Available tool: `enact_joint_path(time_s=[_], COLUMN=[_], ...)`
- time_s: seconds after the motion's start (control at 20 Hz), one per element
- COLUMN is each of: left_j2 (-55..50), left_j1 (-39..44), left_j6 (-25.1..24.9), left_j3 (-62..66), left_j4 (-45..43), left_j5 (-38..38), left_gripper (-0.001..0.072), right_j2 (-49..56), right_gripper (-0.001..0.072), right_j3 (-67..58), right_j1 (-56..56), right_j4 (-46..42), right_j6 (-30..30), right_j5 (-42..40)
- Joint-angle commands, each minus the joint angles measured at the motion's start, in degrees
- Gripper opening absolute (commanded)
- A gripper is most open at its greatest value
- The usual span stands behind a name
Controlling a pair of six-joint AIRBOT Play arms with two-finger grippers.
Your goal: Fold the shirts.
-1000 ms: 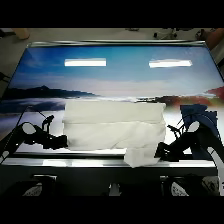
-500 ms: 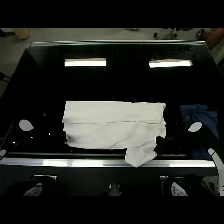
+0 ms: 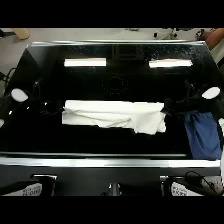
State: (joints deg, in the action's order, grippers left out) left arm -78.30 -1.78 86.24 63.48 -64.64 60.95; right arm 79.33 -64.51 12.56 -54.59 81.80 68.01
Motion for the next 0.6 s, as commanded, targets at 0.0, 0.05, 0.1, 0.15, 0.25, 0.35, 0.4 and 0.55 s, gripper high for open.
enact_joint_path(time_s=[0.0, 0.05, 0.1, 0.15, 0.25, 0.35, 0.4, 0.55], left_j2=[-14.1, -16.5, -18.5, -19.9, -22.2, -22.6, -21.9, -17.7], left_j1=[-0.9, -0.9, -0.9, -0.6, -0.4, -0.5, -1.3, -4.6], left_j6=[2.9, 3.0, 3.5, 4.8, 7.5, 7.3, 6.7, 4.6], left_j3=[12.2, 14.3, 15.9, 16.7, 16.8, 16.9, 16.9, 16.9], left_j4=[1.8, 2.5, 3.1, 3.2, 3.9, 4.7, 4.7, 4.7], left_j5=[2.0, 2.3, 2.2, 2.1, 2.3, 3.1, 3.3, 5.6], left_gripper=[0.0026, 0.0026, 0.0026, 0.0026, 0.0146, 0.0583, 0.0612, 0.0611], right_j2=[10.8, 12.7, 14.3, 15.8, 18.2, 18.4, 17.8, 14.9], right_gripper=[0.0025, 0.0025, 0.0025, 0.0026, 0.0027, 0.0288, 0.0627, 0.0710], right_j3=[-7.8, -8.7, -8.9, -8.9, -8.9, -9.1, -9.9, -12.1], right_j1=[0.0, 0.0, 0.0, -0.3, -1.6, -3.1, -2.7, 0.3], right_j4=[7.8, 8.6, 9.1, 9.2, 9.0, 8.9, 8.1, -3.7], right_j6=[-1.6, -1.5, -1.5, -0.7, -1.0, -4.9, -6.7, -4.4], right_j5=[-6.2, -7.7, -9.4, -10.4, -10.4, -9.1, -6.6, 1.7])
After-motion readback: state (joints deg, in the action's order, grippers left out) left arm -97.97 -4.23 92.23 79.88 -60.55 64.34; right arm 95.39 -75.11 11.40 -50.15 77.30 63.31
